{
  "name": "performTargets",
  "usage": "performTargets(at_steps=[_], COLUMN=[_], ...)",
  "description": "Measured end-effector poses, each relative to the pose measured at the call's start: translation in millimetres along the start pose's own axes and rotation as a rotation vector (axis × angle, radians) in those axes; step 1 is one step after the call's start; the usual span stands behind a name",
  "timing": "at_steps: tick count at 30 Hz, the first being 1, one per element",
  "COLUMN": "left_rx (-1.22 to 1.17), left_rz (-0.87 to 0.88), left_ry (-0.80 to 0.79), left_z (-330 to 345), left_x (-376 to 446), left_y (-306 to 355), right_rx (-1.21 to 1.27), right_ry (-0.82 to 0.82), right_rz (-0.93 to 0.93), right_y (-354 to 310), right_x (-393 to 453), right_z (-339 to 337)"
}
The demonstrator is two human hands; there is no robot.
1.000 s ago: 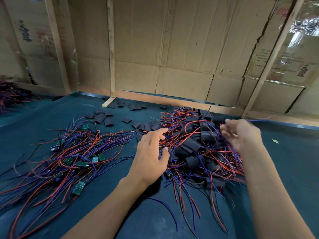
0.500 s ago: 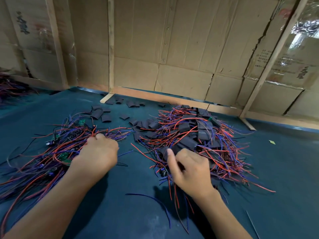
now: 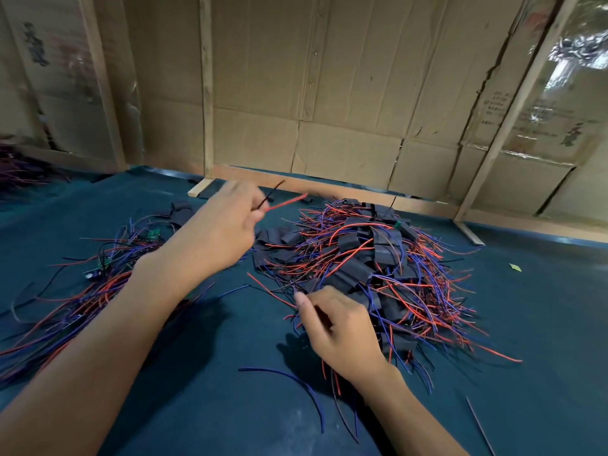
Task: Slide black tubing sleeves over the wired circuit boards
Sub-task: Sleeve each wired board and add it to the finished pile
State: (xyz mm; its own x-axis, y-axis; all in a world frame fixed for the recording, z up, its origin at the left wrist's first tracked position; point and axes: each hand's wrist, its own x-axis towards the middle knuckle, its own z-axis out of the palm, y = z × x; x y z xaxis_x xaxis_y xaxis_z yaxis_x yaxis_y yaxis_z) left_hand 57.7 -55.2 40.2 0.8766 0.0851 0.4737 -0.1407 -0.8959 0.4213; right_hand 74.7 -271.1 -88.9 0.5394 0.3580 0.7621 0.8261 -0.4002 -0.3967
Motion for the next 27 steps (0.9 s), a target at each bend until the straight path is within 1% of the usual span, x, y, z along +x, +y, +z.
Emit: performTargets(at_steps=[2, 5, 6, 8, 10, 13, 17, 20, 22, 23, 24, 25, 26, 27], left_rx=[-0.424, -0.954, -1.116, -1.398, -1.577, -1.720, -1.848, -1.861, -1.785, -1.697, -1.538, -1.276, -0.963, -0.685], left_rz=[0.049, 0.005, -0.030, -0.107, -0.170, -0.224, -0.304, -0.308, -0.372, -0.412, -0.441, -0.445, -0.412, -0.360], left_ry=[0.067, 0.072, 0.061, 0.014, -0.039, -0.088, -0.109, -0.060, 0.054, 0.131, 0.221, 0.314, 0.382, 0.409], left_z=[-0.6, 10.2, 16.4, 29.5, 42.8, 62.6, 84.0, 91.1, 96.3, 99.9, 104.1, 108.9, 114.7, 119.2], left_x=[5.8, 9.2, 8.7, 7.7, 5.1, -2.7, -15.0, -19.2, -18.6, -19.0, -19.7, -21.6, -23.4, -24.3], left_y=[15.6, 30.0, 31.7, 31.2, 26.9, 21.1, 17.0, 11.1, 2.7, -2.4, -7.8, -13.0, -17.9, -22.7], right_rx=[0.067, 0.046, 0.032, 0.035, 0.077, 0.101, 0.002, 0.043, 0.108, 0.128, 0.146, 0.170, 0.200, 0.229], right_ry=[0.109, 0.299, 0.330, 0.336, 0.302, 0.251, 0.198, 0.184, 0.194, 0.210, 0.227, 0.243, 0.257, 0.271], right_rz=[0.048, 0.084, 0.097, 0.130, 0.167, 0.209, 0.131, 0.098, 0.133, 0.150, 0.158, 0.156, 0.151, 0.146], right_y=[-2.3, -0.7, 0.5, 1.9, 1.9, 1.2, 3.0, 1.7, 0.8, 0.5, 0.3, 0.4, 0.5, 1.1], right_x=[1.5, 4.9, 5.9, 7.3, 7.9, 8.6, 9.1, 8.0, 8.3, 9.3, 10.2, 10.9, 11.5, 12.1], right_z=[-4.3, -9.1, -9.9, -11.7, -12.3, -11.0, -9.9, -10.5, -11.6, -12.7, -13.8, -15.3, -17.3, -19.5])
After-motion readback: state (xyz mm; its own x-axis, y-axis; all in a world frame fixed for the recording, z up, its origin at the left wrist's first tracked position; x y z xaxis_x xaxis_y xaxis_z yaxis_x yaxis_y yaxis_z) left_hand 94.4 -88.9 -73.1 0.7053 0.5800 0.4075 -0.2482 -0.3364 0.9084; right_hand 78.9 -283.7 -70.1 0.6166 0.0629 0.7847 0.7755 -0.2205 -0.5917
